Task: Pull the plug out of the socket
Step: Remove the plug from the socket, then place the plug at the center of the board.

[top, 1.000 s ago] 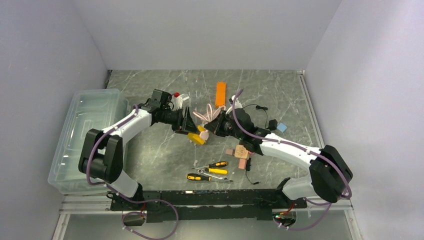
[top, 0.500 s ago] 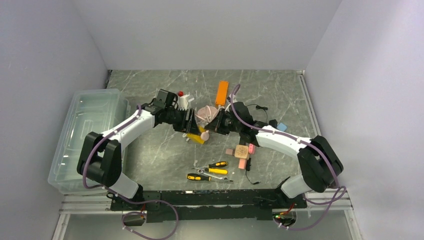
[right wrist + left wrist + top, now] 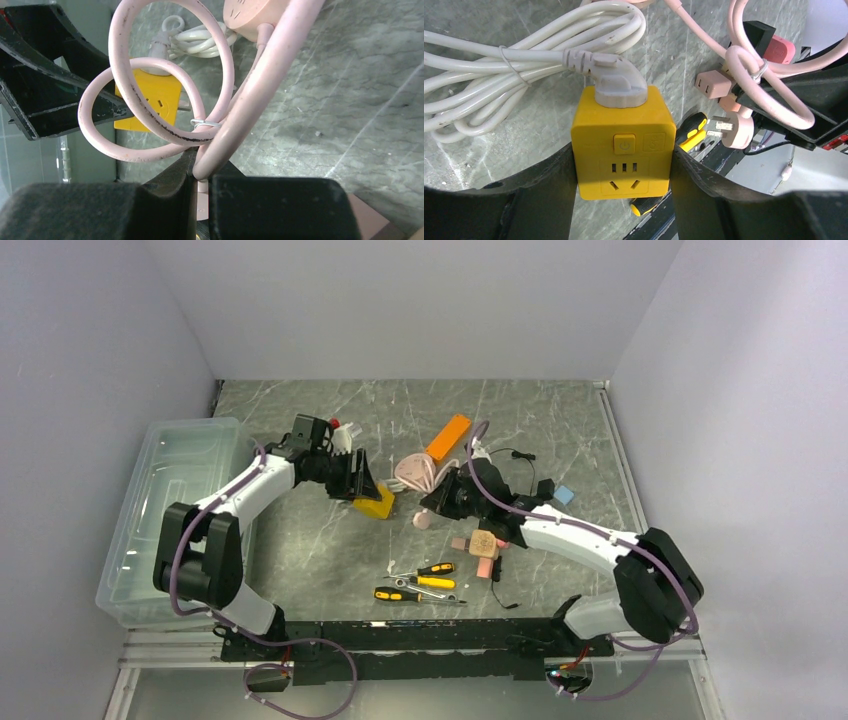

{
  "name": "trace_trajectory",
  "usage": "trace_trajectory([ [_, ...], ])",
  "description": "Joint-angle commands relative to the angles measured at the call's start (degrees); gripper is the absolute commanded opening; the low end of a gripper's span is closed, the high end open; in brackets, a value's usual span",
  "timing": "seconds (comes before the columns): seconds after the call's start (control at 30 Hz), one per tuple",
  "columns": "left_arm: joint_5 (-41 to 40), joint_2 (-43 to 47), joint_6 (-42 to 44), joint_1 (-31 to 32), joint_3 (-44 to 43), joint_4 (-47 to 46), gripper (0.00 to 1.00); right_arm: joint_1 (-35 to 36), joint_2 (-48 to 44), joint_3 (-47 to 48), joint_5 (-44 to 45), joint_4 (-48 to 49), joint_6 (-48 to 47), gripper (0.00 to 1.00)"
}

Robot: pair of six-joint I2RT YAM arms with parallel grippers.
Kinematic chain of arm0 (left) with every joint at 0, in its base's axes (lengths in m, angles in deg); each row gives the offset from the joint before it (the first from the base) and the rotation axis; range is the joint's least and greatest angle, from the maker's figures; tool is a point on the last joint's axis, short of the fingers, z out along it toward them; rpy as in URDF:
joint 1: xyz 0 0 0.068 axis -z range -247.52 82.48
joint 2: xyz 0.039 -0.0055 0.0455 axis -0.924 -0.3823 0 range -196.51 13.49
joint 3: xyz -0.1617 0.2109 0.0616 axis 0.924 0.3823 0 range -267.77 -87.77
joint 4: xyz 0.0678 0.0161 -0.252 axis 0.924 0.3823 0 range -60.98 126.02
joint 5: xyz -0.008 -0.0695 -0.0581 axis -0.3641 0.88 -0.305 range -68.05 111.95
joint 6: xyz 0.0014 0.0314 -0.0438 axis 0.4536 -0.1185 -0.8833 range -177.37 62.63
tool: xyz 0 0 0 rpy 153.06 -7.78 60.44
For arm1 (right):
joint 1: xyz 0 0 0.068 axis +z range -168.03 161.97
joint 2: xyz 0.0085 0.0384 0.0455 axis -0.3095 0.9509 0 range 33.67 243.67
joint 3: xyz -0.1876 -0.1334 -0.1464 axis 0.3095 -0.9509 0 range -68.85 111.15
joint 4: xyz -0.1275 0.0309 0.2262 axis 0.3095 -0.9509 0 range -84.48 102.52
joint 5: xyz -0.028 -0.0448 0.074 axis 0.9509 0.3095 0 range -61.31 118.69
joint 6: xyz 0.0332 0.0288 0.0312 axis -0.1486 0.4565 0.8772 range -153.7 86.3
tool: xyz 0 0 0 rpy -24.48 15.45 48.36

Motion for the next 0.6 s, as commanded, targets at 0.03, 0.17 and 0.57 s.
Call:
trace_trajectory([
  [0.03, 3.1, 1.4, -1.06, 0.1, 0.01, -2.31, 0.0, -0.05, -4.89, 0.33, 5.74, 0.34, -1.43, 0.0],
  [0.17, 6.06, 1.63, -2.81, -1.57, 0.83, -4.51, 0.0, -0.05, -7.89, 2.51, 9.52, -2.69, -4.8, 0.0],
  [0.57, 2.56, 5.57, -2.62, -4.87, 1.24, -3.73, 0.0, -6.02, -16.4, 11.03, 18.48, -16.0, -16.18, 0.0],
])
